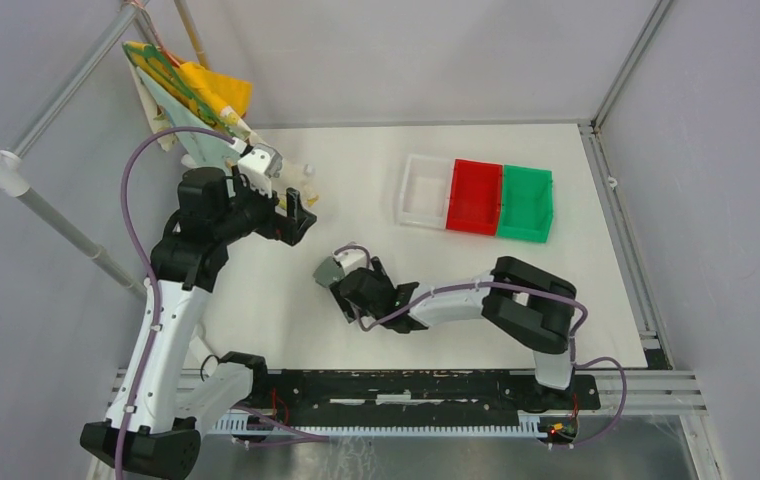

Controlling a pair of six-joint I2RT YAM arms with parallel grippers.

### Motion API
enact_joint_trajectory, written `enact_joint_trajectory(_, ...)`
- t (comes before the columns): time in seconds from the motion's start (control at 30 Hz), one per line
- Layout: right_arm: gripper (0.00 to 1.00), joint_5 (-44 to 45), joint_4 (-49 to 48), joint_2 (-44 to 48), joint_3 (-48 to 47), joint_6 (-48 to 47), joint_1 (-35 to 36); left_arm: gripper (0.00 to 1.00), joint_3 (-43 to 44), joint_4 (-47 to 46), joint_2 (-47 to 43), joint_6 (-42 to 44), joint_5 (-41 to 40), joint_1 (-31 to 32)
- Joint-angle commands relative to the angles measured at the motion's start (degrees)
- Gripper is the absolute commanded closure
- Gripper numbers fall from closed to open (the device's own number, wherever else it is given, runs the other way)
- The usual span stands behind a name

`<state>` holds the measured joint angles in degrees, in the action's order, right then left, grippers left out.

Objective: Take the credit cards out of the card holder
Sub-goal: Pick up the card holder from the center of the board.

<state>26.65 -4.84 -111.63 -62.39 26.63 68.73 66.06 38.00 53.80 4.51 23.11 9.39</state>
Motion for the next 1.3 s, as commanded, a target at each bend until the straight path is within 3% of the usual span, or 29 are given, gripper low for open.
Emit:
enact_joint_trajectory(0.0,0.24,-1.28,-5.78,7.54,10.43,-6.89,-1.00,0.00,2.26,1.61,0.76,-0.50,3.24,-0.02)
enact_joint_trajectory(0.17,0.29,-4.21,-12.97,16.05,18.79,-12.43,-1.51,0.00,-0.11,1.82,1.06,-0.33,4.91,0.45)
enact_joint_trajectory(0.3,0.04,-11.97,-13.65,18.79,18.82,-20.27,-1.95,0.00,0.29,3.37,0.73,0.41,6.63,0.46)
enact_joint_trajectory(0.43,0.02,-23.59,-9.67,17.27,13.54,-26.09,-5.36,0.00,0.61,3.77,0.86,0.42,6.67,0.44)
enact_joint_trajectory(0.7,0.02,-33.03,-5.80,9.04,3.70,-32.74,-8.61,0.00,0.47,5.22,1.07,0.80,4.36,0.50)
enact_joint_trajectory(0.97,0.02,-32.41,-5.80,1.39,-1.35,-32.45,-9.47,0.00,4.77,6.97,2.56,-1.66,4.31,0.36)
enact_joint_trajectory(1.27,0.02,-30.15,-7.40,-0.18,1.03,-33.03,-11.57,0.00,5.12,8.31,2.59,-1.04,6.19,0.36)
